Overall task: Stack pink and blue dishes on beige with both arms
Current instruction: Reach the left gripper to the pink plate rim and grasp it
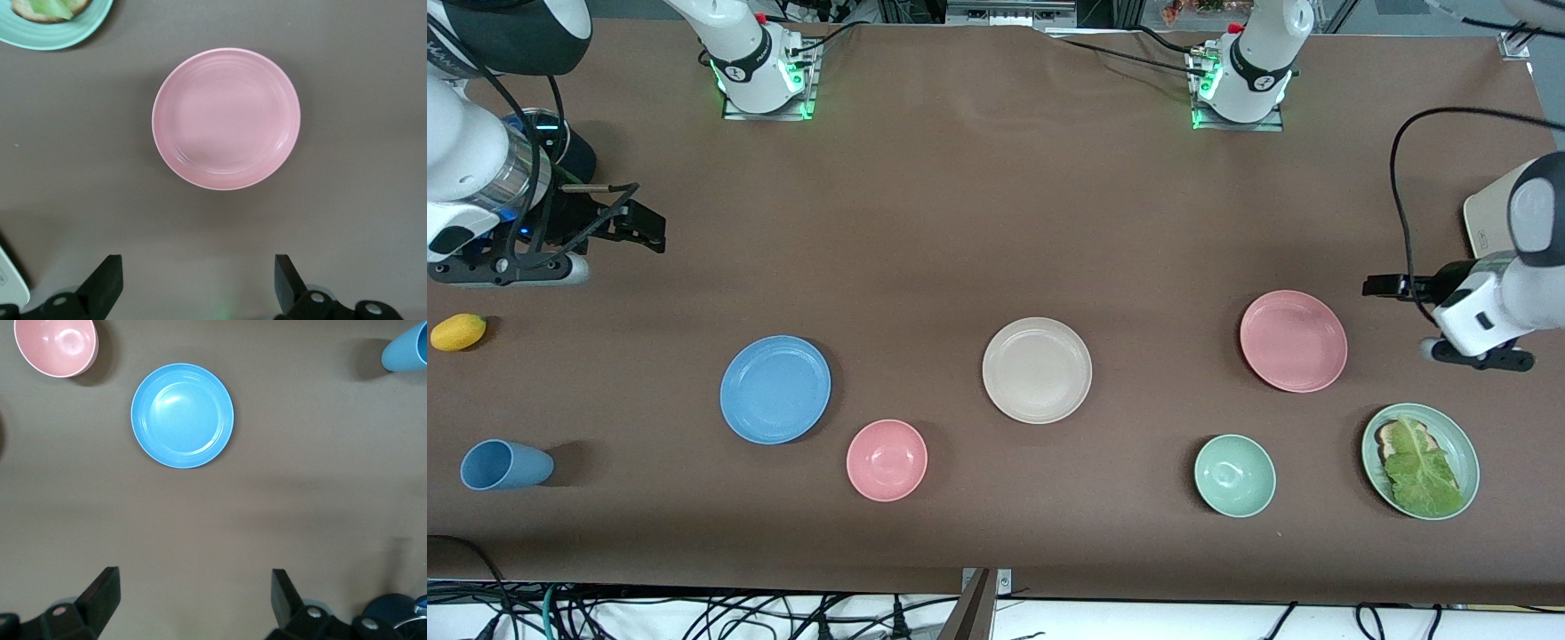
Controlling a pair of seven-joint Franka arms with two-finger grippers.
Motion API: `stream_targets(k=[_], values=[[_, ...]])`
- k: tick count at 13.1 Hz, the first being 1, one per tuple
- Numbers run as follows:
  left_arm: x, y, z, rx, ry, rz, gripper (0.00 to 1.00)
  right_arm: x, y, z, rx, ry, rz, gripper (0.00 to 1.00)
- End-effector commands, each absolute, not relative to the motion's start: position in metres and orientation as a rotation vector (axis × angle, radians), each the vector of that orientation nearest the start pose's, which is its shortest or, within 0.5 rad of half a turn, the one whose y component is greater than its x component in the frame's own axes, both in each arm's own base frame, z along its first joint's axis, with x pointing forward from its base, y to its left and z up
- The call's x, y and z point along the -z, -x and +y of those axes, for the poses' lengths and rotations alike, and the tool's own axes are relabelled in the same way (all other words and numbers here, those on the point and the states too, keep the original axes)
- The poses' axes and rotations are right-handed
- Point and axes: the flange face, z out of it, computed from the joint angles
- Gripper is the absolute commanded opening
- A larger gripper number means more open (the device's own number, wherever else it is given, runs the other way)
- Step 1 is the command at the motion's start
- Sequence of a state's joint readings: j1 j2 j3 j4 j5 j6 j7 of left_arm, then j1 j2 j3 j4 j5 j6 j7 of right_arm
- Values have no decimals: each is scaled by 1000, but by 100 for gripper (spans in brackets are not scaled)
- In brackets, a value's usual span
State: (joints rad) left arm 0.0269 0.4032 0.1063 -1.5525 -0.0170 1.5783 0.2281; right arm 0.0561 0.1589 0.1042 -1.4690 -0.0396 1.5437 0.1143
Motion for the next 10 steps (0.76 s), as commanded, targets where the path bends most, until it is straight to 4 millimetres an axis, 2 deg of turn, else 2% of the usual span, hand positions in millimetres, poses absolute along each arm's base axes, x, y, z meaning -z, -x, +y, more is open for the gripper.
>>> stream_targets(k=[1, 5, 7, 10], values=[[-371, -636, 93, -511, 3146, 113, 100, -586, -592, 86, -111, 3177, -58, 100], [-309, -638, 108, -410, 3143, 92, 100, -586, -592, 86, -111, 3175, -60, 100], [-273, -628, 121, -303, 3141, 68, 100, -586, -592, 86, -111, 3175, -57, 100], [-220, -614, 121, -183, 3128, 67, 100, -586, -592, 87, -111, 3176, -60, 100]])
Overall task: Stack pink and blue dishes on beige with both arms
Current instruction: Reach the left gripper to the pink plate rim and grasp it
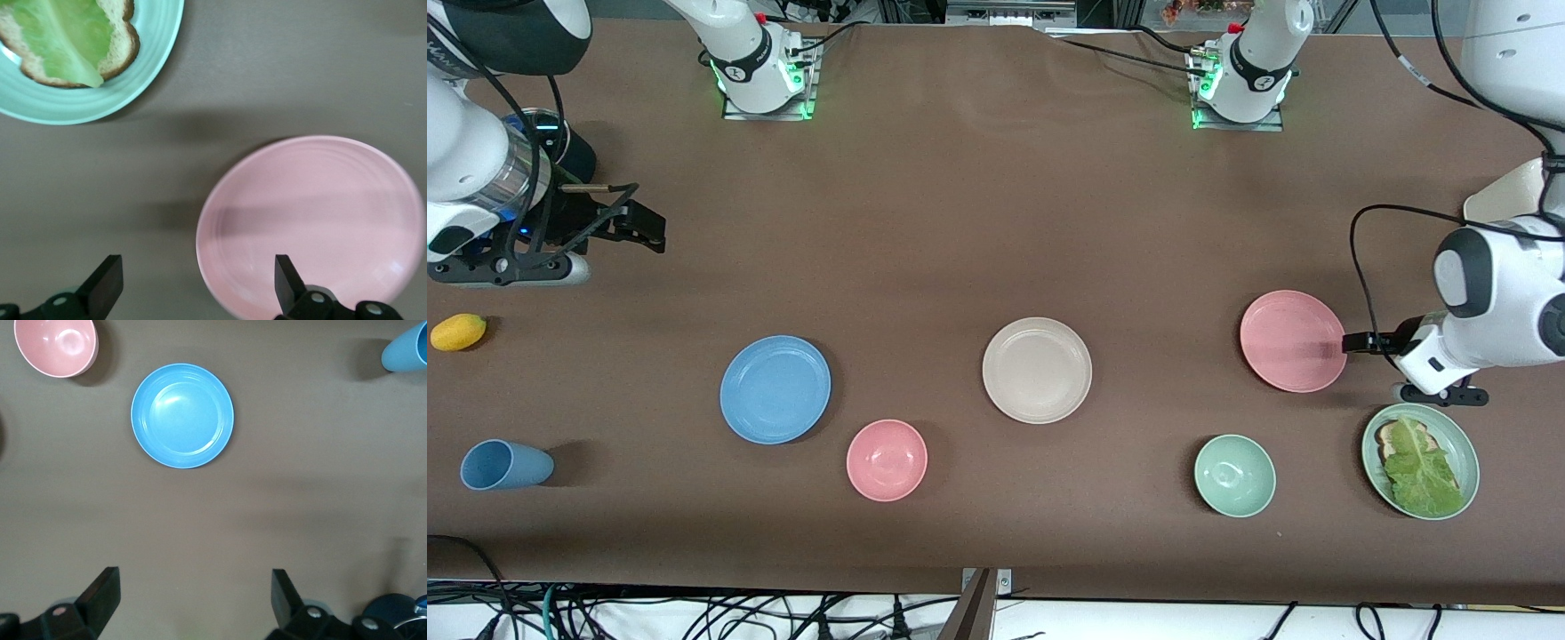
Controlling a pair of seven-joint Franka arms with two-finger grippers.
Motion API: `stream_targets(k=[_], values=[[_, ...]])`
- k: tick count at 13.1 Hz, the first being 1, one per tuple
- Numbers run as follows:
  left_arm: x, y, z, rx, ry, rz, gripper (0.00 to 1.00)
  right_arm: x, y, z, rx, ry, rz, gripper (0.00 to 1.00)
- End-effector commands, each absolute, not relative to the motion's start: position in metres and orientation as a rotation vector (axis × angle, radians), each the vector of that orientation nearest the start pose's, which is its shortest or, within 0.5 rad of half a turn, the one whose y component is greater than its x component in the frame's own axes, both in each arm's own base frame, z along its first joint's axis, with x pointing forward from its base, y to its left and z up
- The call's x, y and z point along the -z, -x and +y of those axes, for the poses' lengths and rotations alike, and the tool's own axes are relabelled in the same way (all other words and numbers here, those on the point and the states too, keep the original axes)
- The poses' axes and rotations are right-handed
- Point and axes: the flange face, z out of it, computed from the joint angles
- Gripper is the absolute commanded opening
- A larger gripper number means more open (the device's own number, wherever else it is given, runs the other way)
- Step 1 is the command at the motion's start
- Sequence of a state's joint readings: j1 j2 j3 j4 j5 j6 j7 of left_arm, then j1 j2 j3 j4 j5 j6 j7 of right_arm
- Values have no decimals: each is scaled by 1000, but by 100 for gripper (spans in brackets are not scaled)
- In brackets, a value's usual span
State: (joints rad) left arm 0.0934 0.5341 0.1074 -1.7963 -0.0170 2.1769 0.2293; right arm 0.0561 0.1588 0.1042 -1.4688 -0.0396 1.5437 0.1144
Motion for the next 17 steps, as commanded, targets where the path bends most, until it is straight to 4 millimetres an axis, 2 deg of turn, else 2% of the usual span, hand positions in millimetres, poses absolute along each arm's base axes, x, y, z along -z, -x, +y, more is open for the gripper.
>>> stream_targets(k=[1, 4, 5, 6, 7, 10, 12, 13, 14, 15, 17], values=[[-207, -612, 122, -162, 3123, 65, 100, -586, -592, 87, -108, 3178, -62, 100], [-189, -610, 120, -200, 3124, 62, 98, -587, -593, 83, -103, 3182, -67, 100], [-186, -610, 118, -205, 3122, 64, 79, -586, -593, 82, -105, 3183, -67, 100], [-186, -611, 114, -207, 3122, 61, 23, -586, -594, 81, -105, 3184, -68, 100], [-186, -611, 115, -205, 3122, 59, 0, -584, -595, 80, -107, 3184, -68, 100], [-187, -613, 113, -202, 3121, 62, 0, -586, -597, 79, -83, 3185, -70, 100], [-190, -615, 113, -195, 3122, 58, 0, -573, -604, 61, -116, 3179, -22, 100], [-194, -616, 112, -185, 3121, 58, 0, -570, -606, 59, -124, 3177, -8, 100], [-199, -621, 111, -190, 3130, 50, 0, -569, -609, 58, -112, 3176, -3, 100], [-209, -627, 108, -224, 3137, 43, 0, -557, -616, 60, -114, 3177, -2, 100], [-234, -642, 88, -283, 3151, 2, 0, -543, -624, 54, -128, 3167, -7, 100]])
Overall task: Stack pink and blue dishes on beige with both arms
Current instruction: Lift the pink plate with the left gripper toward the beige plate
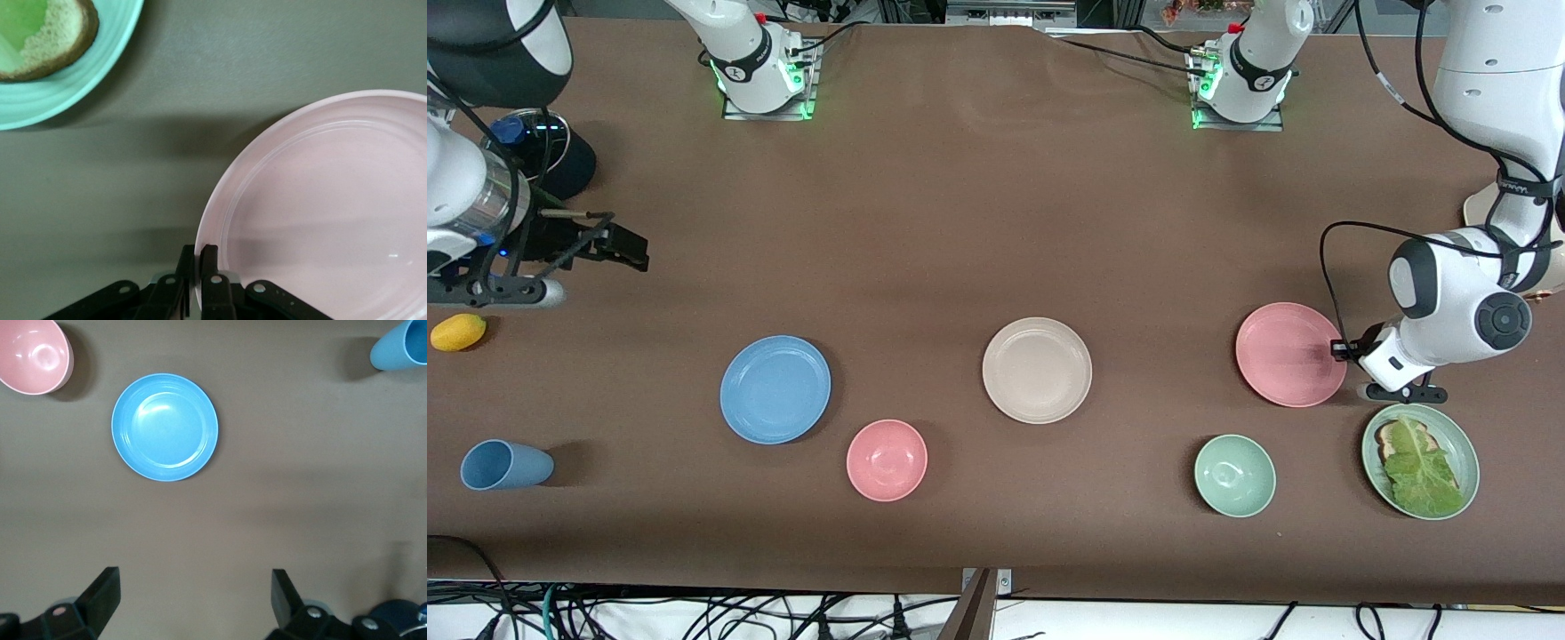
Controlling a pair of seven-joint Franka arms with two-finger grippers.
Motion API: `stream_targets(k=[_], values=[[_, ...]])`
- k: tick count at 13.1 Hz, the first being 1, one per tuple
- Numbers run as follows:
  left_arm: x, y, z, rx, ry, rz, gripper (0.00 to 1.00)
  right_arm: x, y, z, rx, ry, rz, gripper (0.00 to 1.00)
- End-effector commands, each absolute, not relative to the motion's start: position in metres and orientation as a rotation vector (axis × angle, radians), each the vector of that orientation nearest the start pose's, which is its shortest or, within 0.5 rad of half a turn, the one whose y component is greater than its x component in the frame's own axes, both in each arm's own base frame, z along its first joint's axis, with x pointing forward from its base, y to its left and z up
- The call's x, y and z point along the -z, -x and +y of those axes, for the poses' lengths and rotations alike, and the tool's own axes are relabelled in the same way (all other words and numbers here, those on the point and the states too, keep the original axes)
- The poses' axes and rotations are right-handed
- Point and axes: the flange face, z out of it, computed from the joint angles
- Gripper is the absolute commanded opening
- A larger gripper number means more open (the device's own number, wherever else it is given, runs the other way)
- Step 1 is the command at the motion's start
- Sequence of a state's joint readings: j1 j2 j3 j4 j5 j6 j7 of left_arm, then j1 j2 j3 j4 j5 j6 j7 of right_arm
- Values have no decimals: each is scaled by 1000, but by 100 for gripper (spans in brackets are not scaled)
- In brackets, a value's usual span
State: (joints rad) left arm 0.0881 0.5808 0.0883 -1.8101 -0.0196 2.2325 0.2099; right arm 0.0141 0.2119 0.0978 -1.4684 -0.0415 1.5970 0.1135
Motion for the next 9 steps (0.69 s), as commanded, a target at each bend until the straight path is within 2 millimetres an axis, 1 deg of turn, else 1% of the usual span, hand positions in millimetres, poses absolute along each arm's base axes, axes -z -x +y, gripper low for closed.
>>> stream_targets(k=[1, 2, 3, 4, 6, 8, 9], values=[[-245, -649, 73, -313, 3159, -22, 0, -533, -628, 45, -145, 3163, 17, 100], [-254, -653, 54, -344, 3168, -59, 0, -527, -632, 48, -137, 3168, 6, 100], [-262, -656, 34, -366, 3174, -99, 0, -520, -637, 46, -126, 3165, 10, 100], [-268, -657, 14, -368, 3180, -146, 0, -508, -644, 45, -118, 3162, 10, 100], [-272, -658, -24, -371, 3194, -212, 0, -479, -660, 46, -98, 3163, 3, 100], [-283, -660, -65, -364, 3221, -286, 0, -454, -670, 46, -105, 3160, 2, 100], [-285, -659, -84, -369, 3230, -314, 0, -435, -674, 46, -127, 3161, -1, 100]])
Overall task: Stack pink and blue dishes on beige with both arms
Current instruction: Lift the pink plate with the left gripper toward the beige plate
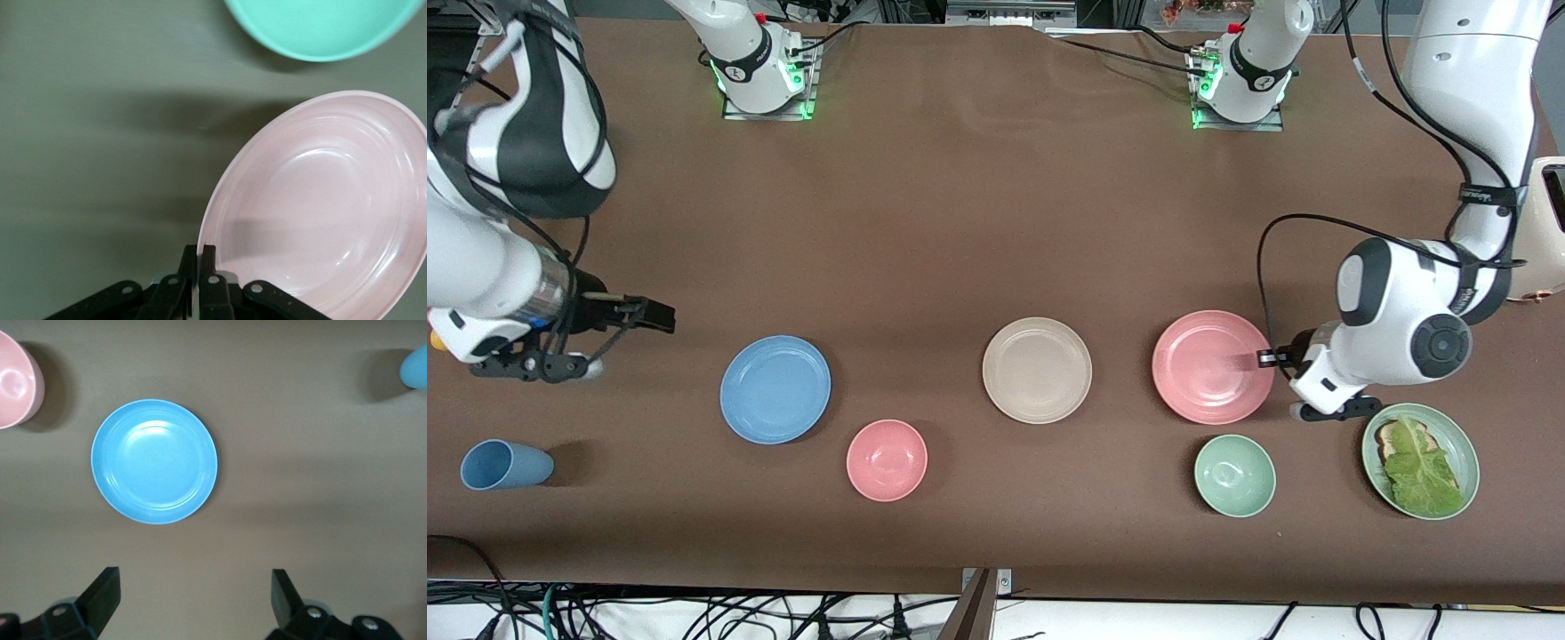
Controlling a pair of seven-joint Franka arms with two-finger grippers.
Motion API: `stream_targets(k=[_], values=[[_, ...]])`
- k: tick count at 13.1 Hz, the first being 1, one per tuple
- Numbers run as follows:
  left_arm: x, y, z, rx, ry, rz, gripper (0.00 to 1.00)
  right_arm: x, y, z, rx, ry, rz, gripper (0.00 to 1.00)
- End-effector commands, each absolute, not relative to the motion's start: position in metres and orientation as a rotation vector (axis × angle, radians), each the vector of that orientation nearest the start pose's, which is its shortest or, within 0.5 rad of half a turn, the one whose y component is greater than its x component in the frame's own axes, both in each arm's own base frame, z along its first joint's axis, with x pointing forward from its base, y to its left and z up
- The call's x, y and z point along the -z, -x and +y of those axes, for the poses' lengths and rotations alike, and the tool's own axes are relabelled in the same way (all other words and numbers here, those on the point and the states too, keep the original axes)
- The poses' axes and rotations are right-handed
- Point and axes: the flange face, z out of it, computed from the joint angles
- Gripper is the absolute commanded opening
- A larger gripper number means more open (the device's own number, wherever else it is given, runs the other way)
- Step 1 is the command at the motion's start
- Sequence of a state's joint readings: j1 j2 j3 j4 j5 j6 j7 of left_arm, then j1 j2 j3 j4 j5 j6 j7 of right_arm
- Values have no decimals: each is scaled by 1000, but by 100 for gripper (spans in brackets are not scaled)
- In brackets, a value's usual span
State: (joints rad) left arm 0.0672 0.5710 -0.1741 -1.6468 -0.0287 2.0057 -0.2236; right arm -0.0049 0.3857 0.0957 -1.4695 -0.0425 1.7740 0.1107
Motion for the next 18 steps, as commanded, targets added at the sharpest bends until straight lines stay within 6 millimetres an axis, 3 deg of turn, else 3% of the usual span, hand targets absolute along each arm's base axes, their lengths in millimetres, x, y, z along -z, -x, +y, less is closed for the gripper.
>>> stream_targets(k=[1, 2, 3, 5, 9, 12, 15, 16, 17, 18], values=[[-292, -661, -104, -367, 3257, -352, 0, -412, -679, 46, -146, 3158, 0, 100], [-299, -662, -124, -367, 3287, -385, 0, -389, -686, 45, -142, 3155, -2, 100], [-300, -659, -149, -380, 3297, -404, 0, -382, -688, 41, -144, 3154, -32, 100], [-296, -659, -200, -386, 3302, -427, 0, -341, -689, 32, -147, 3146, -34, 100], [-271, -658, -273, -363, 3305, -390, 0, -276, -680, 10, -72, 3137, -16, 100], [-256, -653, -296, -317, 3309, -381, 0, -233, -675, 3, -33, 3123, -12, 100], [-245, -655, -303, -267, 3314, -394, 0, -231, -675, 5, -38, 3122, -2, 100], [-245, -655, -301, -265, 3314, -393, 56, -232, -676, 7, -31, 3122, -4, 99], [-249, -656, -300, -255, 3318, -388, 100, -233, -678, 7, -26, 3122, -1, 99], [-252, -657, -298, -248, 3317, -395, 100, -232, -678, 7, -28, 3122, 1, 97]])
